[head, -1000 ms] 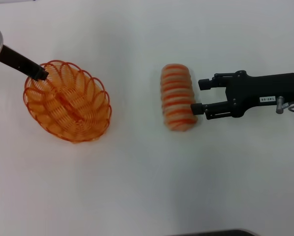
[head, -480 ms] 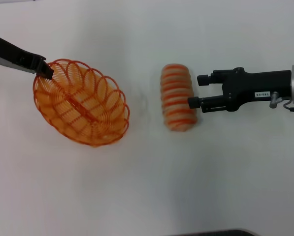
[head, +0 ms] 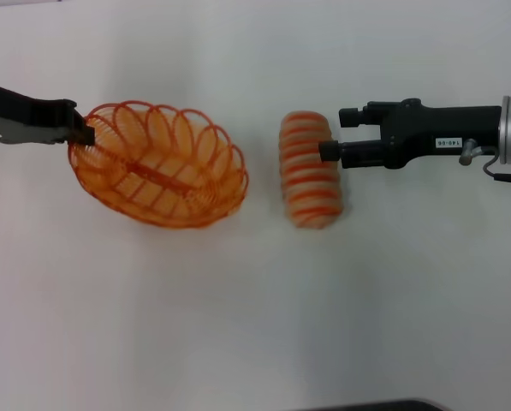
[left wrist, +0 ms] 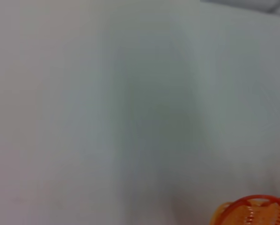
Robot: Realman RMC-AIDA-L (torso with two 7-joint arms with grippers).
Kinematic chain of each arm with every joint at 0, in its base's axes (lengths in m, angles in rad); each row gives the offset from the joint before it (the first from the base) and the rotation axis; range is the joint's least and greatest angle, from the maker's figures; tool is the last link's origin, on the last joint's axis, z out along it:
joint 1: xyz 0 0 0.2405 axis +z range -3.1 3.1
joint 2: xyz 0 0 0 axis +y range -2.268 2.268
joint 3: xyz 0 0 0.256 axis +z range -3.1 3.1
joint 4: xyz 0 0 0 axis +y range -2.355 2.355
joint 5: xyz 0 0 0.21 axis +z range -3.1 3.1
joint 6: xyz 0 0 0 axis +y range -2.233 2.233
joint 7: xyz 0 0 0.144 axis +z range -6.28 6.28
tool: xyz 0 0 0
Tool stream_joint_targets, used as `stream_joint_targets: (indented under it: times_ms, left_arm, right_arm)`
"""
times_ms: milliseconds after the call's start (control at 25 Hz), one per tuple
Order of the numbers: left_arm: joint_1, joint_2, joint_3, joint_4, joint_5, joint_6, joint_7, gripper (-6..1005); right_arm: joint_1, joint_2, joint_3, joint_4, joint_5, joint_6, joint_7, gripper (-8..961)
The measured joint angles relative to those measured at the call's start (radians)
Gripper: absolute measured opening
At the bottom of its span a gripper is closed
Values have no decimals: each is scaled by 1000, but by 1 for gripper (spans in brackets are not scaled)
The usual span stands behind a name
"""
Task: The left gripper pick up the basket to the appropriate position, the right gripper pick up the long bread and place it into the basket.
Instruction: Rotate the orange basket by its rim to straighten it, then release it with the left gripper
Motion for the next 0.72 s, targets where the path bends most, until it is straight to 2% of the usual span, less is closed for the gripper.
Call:
stream_joint_targets:
  times_ms: [200, 440, 720]
  left_arm:
    - [90, 2, -4, 3, -156, -44, -55, 71]
    - [157, -7, 9, -24, -207, -104, -84, 71]
    - [241, -11, 101, -18, -307, -205, -115, 71]
  right_arm:
    - [-6, 3, 13, 0, 34, 9, -12, 843]
    - [-17, 12, 16, 1, 94, 34, -48, 843]
    - [-6, 17, 16, 24, 106, 74, -85, 843]
